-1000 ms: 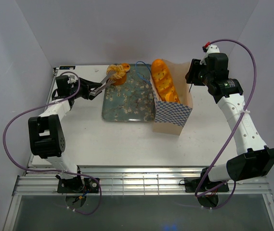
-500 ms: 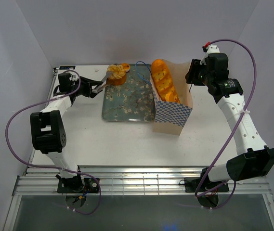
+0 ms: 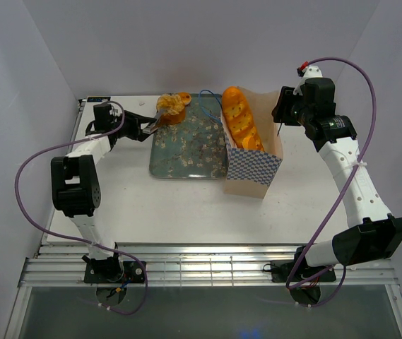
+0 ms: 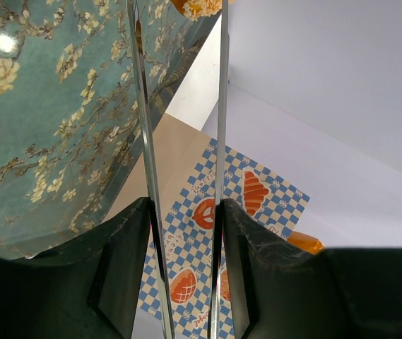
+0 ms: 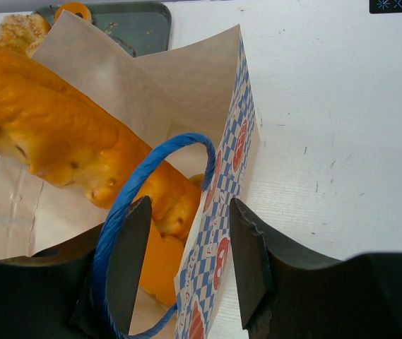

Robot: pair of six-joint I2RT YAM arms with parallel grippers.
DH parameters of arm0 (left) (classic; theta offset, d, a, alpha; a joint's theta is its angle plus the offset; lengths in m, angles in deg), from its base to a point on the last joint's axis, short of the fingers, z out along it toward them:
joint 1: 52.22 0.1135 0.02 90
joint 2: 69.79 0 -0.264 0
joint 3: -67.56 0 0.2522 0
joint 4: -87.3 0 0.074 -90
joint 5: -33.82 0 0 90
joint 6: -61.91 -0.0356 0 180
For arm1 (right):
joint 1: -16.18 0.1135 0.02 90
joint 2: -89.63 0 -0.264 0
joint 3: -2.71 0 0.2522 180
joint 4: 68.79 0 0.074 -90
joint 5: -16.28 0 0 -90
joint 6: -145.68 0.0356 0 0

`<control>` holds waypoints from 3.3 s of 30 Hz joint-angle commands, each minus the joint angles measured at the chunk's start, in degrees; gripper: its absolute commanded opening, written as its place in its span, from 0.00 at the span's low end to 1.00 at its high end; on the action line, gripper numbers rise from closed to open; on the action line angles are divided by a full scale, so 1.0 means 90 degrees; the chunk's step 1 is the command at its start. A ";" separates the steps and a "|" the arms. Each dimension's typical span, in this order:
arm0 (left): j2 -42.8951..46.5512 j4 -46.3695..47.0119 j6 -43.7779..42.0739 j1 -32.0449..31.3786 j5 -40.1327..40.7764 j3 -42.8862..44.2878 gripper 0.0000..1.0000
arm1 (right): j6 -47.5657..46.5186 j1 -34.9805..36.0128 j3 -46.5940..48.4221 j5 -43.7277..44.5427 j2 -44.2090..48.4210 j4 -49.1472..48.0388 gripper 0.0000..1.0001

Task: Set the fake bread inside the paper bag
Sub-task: Pick up the fake bread from the plate, then place the fake bread in the paper bag.

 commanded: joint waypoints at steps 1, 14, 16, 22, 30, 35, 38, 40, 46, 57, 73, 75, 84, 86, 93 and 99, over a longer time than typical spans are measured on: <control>0.0011 0.0029 0.0056 -0.0060 0.0166 0.0330 0.54 | -0.0107 0.0030 0.0114 0.0069 0.0030 -0.0217 0.54; -0.0214 0.0126 -0.0079 -0.0119 0.0215 0.0429 0.20 | -0.0107 0.0021 0.0094 0.0079 0.0050 -0.0256 0.54; -0.0146 0.0146 -0.0119 -0.0119 0.0205 0.0379 0.12 | -0.0097 0.0021 0.0084 0.0069 0.0050 -0.0266 0.54; 0.0323 0.0175 -0.0285 -0.0119 0.0224 0.0057 0.03 | -0.0087 0.0021 0.0065 0.0059 0.0098 -0.0266 0.54; 0.1483 -0.0176 -0.0753 -0.0119 0.0283 -0.0236 0.03 | -0.0029 0.0021 0.0065 -0.0009 0.0138 -0.0256 0.54; 0.2353 -0.0663 -0.1533 -0.0119 0.0312 -0.0168 0.04 | -0.0019 0.0021 0.0094 0.0030 0.0167 -0.0227 0.54; 0.2949 -0.0956 -0.2099 -0.0119 0.0215 -0.0129 0.07 | -0.0019 0.0030 0.0114 0.0040 0.0167 -0.0217 0.54; 0.3242 -0.1142 -0.2383 -0.0119 0.0118 -0.0099 0.08 | -0.0029 0.0021 0.0133 0.0040 0.0167 -0.0198 0.54; 0.4482 -0.1485 -0.2970 -0.0129 -0.0263 -0.0275 0.12 | -0.0019 0.0021 0.0172 0.0050 0.0138 -0.0207 0.54; 0.6211 -0.1114 -0.2551 -0.0626 -0.1212 -0.1008 0.20 | 0.0040 0.0021 0.0270 0.0069 0.0098 -0.0188 0.54; 0.6457 -0.0803 -0.2258 -0.2843 -0.0069 -0.2198 0.27 | 0.0059 0.0021 0.0387 0.0371 0.0206 -0.0198 0.54; 0.6369 -0.0656 -0.2190 -0.3067 0.0068 -0.2383 0.28 | 0.0049 0.0021 0.0377 0.0362 0.0216 -0.0197 0.54; 0.5841 0.0048 -0.2112 -0.3927 0.0478 -0.2619 0.37 | 0.0010 0.0021 0.0309 0.0381 0.0225 -0.0149 0.54; 0.5851 0.0214 -0.2063 -0.3976 0.0527 -0.2716 0.42 | -0.0019 0.0021 0.0299 0.0382 0.0235 -0.0149 0.54; 0.5939 0.0273 -0.2111 -0.4006 0.0693 -0.2726 0.49 | -0.0038 0.0021 0.0309 0.0372 0.0245 -0.0149 0.54; 0.5919 0.0195 -0.2082 -0.4006 0.0771 -0.2697 0.54 | -0.0029 0.0021 0.0280 0.0333 0.0245 -0.0149 0.54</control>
